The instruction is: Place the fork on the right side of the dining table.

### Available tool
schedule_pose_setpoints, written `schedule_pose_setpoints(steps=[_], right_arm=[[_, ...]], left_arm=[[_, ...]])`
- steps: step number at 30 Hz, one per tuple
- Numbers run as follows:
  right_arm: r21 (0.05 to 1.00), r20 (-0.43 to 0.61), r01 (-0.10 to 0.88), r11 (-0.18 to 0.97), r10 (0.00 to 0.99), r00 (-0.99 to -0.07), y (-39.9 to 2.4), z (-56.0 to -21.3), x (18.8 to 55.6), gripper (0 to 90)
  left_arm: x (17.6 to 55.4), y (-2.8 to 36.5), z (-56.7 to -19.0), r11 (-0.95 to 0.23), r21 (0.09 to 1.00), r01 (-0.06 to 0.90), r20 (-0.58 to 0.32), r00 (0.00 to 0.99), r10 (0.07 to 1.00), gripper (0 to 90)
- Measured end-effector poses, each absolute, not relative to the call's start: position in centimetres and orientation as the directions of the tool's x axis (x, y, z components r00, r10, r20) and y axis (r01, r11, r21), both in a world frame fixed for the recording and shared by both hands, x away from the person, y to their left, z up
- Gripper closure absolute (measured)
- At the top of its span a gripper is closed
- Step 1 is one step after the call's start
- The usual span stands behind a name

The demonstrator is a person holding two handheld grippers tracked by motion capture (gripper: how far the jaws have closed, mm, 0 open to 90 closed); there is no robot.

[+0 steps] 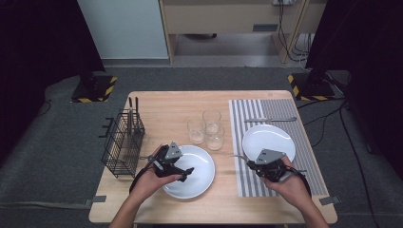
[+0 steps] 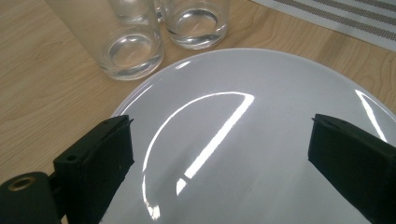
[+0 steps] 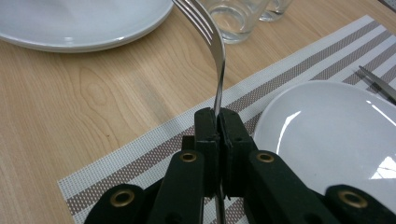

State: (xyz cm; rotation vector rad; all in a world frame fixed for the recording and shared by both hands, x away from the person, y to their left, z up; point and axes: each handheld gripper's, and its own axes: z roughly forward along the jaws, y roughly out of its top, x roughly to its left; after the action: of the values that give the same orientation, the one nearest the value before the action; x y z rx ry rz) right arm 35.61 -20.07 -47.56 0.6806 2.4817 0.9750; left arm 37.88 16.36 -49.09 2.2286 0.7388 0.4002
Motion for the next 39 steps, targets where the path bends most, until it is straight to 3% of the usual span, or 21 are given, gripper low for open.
schedule_pose_setpoints(steps=[39], right_arm=[[0.655,-0.156,0.365,0.661,0.592,-0.791,-22.9,-51.2,35.1,87.2]], left_arm=[[38.1,16.7,-49.6,-0.575,0.711,0.406,0.061,0.778,0.625,5.9]])
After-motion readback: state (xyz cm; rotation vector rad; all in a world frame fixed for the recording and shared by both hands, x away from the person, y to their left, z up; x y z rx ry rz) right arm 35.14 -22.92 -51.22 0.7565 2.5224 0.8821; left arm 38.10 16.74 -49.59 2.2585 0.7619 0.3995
